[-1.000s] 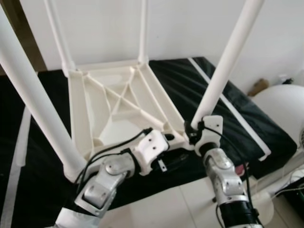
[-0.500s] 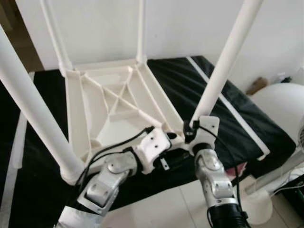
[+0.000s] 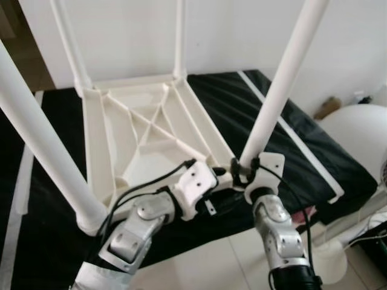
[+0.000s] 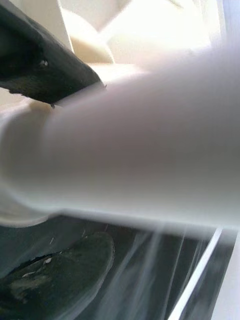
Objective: Building children table
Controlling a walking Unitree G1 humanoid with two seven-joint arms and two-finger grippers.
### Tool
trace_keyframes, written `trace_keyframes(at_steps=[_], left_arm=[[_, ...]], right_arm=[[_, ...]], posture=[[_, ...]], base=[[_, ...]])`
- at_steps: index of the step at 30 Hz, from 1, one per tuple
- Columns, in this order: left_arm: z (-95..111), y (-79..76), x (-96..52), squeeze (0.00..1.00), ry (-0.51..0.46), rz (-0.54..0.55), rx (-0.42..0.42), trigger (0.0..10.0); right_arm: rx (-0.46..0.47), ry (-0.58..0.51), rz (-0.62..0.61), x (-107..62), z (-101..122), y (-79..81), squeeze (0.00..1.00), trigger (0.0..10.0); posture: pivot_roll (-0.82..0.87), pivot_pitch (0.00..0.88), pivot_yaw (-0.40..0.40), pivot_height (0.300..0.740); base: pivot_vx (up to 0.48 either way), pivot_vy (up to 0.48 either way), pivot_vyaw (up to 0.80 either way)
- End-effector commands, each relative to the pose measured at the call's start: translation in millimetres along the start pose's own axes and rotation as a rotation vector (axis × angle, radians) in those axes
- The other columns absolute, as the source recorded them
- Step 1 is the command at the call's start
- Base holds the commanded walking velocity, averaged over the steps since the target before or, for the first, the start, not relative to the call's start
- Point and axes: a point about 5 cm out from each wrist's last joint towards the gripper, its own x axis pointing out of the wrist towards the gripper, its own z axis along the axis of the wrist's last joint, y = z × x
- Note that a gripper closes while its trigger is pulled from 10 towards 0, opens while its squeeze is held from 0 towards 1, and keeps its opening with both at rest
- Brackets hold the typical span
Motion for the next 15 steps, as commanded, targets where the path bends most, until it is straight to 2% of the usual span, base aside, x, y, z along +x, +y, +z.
trace_keyframes(at_steps=[1, 7, 12, 15], left_arm=[[0.8, -0.5, -0.4, 0.00, -0.001, -0.004, -0.008, 10.0], [1.0, -0.2, -0.3, 0.00, -0.001, -0.007, -0.011, 10.0], [1.7, 1.3, 0.0, 0.00, -0.001, -0.005, -0.010, 10.0], [1.4, 1.4, -0.4, 0.00, 0.001, -0.003, -0.010, 10.0]], right_arm=[[0.001, -0.003, 0.035, -2.9, 1.2, -4.6, 0.00, 10.0], [-0.011, -0.003, 0.086, -3.3, 3.2, -12.1, 0.00, 10.0], [-0.074, -0.009, 0.234, -4.3, 6.2, -12.1, 0.00, 10.0], [-0.102, -0.010, 0.266, -3.3, 7.6, -15.5, 0.00, 10.0]], posture=[[-0.04, 0.046, -0.043, 0.740], [-0.05, 0.047, -0.038, 0.740], [-0.05, 0.050, -0.036, 0.740], [-0.04, 0.052, -0.036, 0.740]], base=[[0.000, 0.000, 0.00], [0.000, 0.000, 0.00], [0.000, 0.000, 0.00], [0.000, 0.000, 0.00]])
